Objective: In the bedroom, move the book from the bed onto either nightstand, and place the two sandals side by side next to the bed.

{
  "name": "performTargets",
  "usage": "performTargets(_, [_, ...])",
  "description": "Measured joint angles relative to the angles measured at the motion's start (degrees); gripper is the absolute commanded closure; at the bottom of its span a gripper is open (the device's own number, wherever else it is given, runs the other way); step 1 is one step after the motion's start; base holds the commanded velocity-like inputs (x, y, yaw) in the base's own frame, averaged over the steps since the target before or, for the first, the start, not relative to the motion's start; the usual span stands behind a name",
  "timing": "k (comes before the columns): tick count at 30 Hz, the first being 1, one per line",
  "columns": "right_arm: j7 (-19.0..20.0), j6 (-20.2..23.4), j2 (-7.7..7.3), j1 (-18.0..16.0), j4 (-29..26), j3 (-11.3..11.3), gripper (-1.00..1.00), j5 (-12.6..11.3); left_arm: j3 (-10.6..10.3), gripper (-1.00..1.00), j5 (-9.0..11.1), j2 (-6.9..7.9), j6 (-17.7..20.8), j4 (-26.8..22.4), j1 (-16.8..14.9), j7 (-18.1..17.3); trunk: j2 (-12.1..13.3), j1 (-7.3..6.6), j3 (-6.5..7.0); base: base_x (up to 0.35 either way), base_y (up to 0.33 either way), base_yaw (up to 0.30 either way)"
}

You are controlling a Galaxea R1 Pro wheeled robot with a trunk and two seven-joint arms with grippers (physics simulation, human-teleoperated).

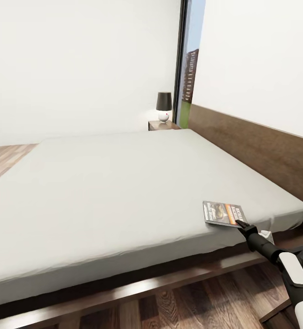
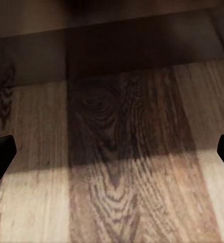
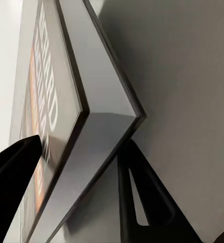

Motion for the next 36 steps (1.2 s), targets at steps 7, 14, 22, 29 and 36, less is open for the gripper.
performTargets(7, [0.1, 0.0, 0.00, 0.0, 0.0, 0.0, 1.00, 0.0, 0.0, -1.00, 0.0, -0.03, 0.0, 0.0, 0.0, -0.1, 0.0, 0.00, 0.00, 0.000, 0.000, 0.000])
performTargets(14, [0.3, 0.0, 0.00, 0.0, 0.0, 0.0, 1.00, -0.1, 0.0, -1.00, 0.0, -0.06, 0.0, 0.0, 0.0, -0.2, 0.4, -0.21, 0.17, 0.000, 0.000, 0.000])
performTargets(22, [0.3, 0.0, 0.02, 0.0, 0.0, 0.0, 1.00, 0.1, 0.0, -1.00, 0.0, -0.03, 0.1, 0.0, 0.0, -0.2, 3.2, -1.76, 1.44, 0.000, 0.000, 0.000])
performTargets(29, [0.2, 0.0, 0.08, 0.0, 0.0, 0.0, 1.00, 0.0, 0.0, -1.00, 0.1, 0.02, 0.1, 0.0, 0.0, -0.2, 4.8, -2.63, 2.15, 0.000, 0.000, 0.000])
performTargets(36, [0.0, 0.0, 0.09, 0.0, -0.3, 0.0, 1.00, 0.0, 0.1, -1.00, 0.2, 0.01, 0.3, 0.0, 0.0, -0.2, 7.6, -4.17, 3.41, 0.000, 0.000, 0.000])
